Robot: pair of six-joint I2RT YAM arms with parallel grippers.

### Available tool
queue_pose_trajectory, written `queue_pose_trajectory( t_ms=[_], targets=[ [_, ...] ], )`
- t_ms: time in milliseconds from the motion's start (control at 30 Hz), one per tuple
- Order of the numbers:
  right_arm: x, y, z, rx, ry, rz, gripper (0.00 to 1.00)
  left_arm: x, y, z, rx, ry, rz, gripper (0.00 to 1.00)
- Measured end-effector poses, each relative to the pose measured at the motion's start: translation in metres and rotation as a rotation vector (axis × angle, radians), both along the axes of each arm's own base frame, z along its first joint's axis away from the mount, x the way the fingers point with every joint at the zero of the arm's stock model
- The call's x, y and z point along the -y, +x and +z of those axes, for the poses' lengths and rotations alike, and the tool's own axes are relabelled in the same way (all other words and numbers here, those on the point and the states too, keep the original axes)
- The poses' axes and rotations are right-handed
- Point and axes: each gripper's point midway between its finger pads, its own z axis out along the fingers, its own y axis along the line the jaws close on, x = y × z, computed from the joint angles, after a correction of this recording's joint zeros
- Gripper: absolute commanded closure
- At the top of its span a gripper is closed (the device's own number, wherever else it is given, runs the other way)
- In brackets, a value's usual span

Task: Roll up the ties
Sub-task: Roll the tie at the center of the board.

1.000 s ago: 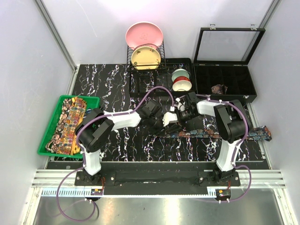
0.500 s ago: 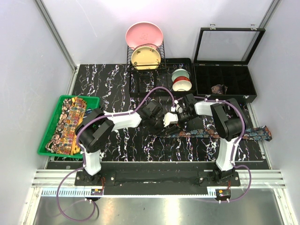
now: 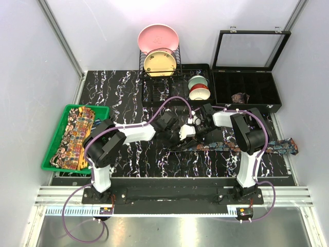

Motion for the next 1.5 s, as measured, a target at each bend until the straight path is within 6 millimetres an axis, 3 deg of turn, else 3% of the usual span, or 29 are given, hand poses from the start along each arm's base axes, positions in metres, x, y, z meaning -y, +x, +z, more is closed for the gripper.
queue_pose_trajectory(
  t_ms=[233,400,667,833,867,967,1067,1167,1367,1433,1467,1500],
  targets=[
    [0.012,-0.005,-0.006,-0.004,-0.057,0.009,1.0,-0.015,0.0,0.0,0.023,-0.016,0.031,0.29],
    [0.014,-0.009,-0.01,-0.024,-0.067,0.016,1.0,-0.03,-0.009,0.005,0.021,-0.02,0.053,0.27],
    [0.015,-0.01,-0.01,-0.029,-0.068,0.021,1.0,-0.023,-0.007,0.011,0.04,-0.042,0.059,0.18],
    [0.015,-0.01,-0.01,-0.033,-0.068,0.022,1.0,0.002,-0.015,0.002,0.071,-0.004,0.022,0.18],
    [0.015,-0.01,-0.01,-0.032,-0.067,0.022,1.0,0.008,-0.014,0.0,0.077,0.003,0.015,0.19],
    [0.015,-0.01,-0.01,-0.032,-0.067,0.024,1.0,0.022,-0.009,-0.001,0.107,0.017,0.006,0.34],
    [0.015,-0.01,-0.01,-0.032,-0.064,0.025,1.0,0.024,-0.004,-0.002,0.118,0.029,0.011,0.57],
    [0.014,-0.008,-0.008,-0.021,-0.054,0.025,1.0,0.023,-0.007,-0.003,0.112,0.043,0.003,0.68],
    [0.013,-0.006,-0.004,-0.008,-0.047,0.023,1.0,0.018,-0.008,-0.002,0.137,0.042,-0.008,0.74],
    [0.012,-0.007,-0.002,-0.007,-0.041,0.028,1.0,0.014,-0.01,-0.002,0.147,0.04,-0.012,0.69],
    [0.011,-0.008,-0.001,-0.008,-0.039,0.03,1.0,0.013,-0.01,-0.002,0.152,0.039,-0.015,0.55],
    [0.011,-0.009,-0.001,-0.01,-0.038,0.031,1.0,0.012,-0.011,-0.002,0.156,0.035,-0.018,0.5]
  ],
)
